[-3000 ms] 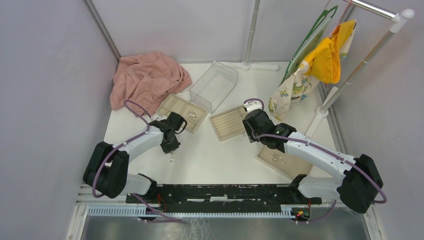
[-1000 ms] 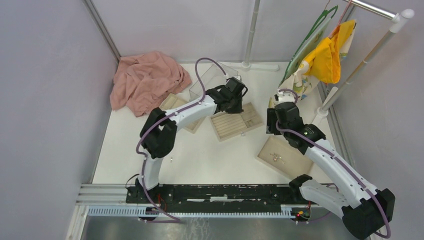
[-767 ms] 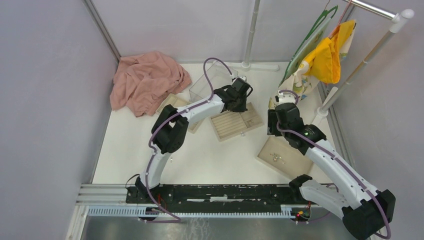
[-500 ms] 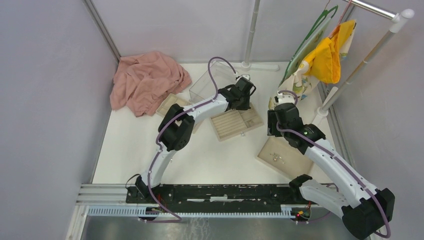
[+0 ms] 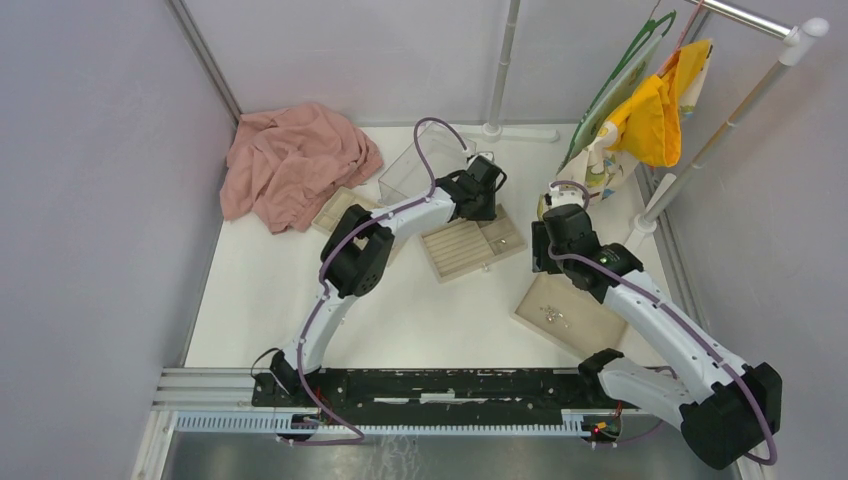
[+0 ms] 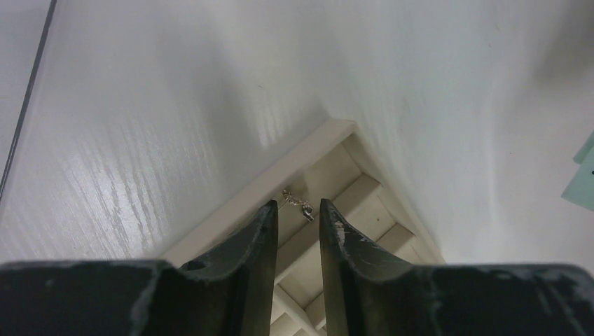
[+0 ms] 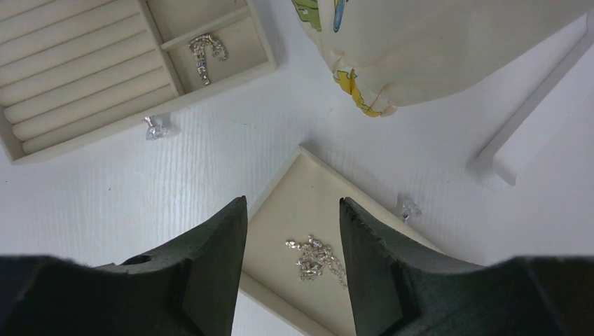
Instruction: Organize the mixed jewelry
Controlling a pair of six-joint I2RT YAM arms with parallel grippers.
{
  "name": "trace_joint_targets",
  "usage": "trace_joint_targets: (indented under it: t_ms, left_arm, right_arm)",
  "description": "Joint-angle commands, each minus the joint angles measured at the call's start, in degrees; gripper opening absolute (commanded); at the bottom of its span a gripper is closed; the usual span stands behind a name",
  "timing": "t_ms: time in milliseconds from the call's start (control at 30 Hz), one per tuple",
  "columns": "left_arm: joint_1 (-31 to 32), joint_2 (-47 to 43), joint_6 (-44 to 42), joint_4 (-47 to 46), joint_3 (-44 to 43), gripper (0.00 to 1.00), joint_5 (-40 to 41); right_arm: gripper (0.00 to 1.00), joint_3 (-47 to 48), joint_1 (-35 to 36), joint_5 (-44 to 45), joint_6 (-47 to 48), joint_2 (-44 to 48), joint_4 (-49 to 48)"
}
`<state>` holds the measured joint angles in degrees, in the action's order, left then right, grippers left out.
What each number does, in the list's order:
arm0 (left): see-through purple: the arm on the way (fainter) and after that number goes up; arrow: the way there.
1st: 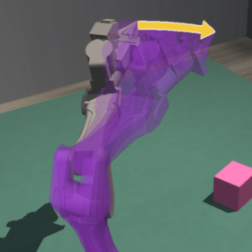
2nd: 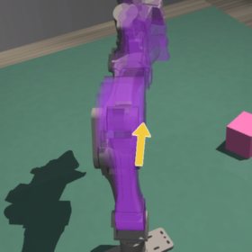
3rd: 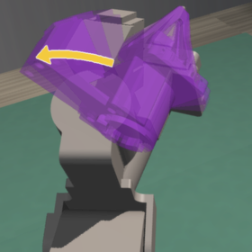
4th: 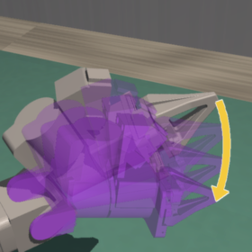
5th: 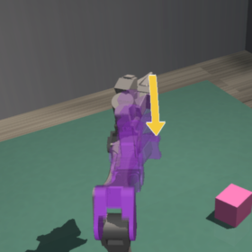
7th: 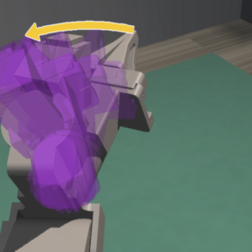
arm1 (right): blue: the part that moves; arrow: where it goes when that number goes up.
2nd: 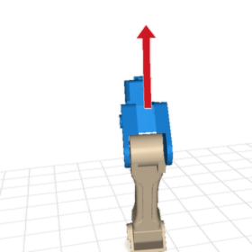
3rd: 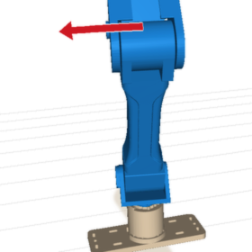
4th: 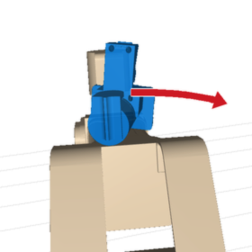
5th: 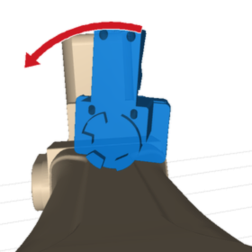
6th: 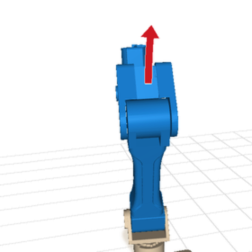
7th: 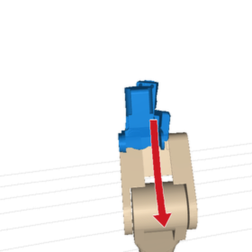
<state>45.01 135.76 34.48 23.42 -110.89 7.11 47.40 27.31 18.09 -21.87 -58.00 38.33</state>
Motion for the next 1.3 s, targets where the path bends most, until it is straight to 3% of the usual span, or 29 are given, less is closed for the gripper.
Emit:
trace_joint_targets:
  t_ms: [0,200,467,800,1100,1167,1267]
  left_arm:
    - [0.0,-2.6,-1.8,-1.8,-2.4,0.36,-0.9]
    - [0.2,-10.7,-1.0,-2.1,2.1,0.4,-2.0]
    - [1.3,-32.8,1.0,-0.8,22.0,0.41,-0.5]
    - [0.7,-59.1,13.0,26.5,49.1,0.45,20.2]
    - [-2.8,-73.0,34.0,40.2,62.6,0.5,21.3]
    - [-4.8,-73.5,35.7,41.5,64.9,0.59,20.3]
    - [-7.8,-73.9,34.3,38.8,68.4,0.57,17.8]
  right_arm:
    - [0.57,1.2,-0.1,-0.1,-0.5,-0.8,-1.8]
    - [0.57,0.9,-0.1,-0.9,-0.5,-1.0,-2.7]
    - [0.56,-1.7,0.0,-2.8,-0.6,-0.6,-5.1]
    - [0.56,-3.6,0.1,-6.3,-0.2,-1.2,-9.1]
    - [0.56,-3.7,0.0,-8.0,0.3,-1.7,-10.4]
    - [0.56,-3.9,0.0,-8.4,0.3,-1.6,-10.6]
    - [0.56,-4.0,0.0,-8.8,0.5,-1.5,-10.9]
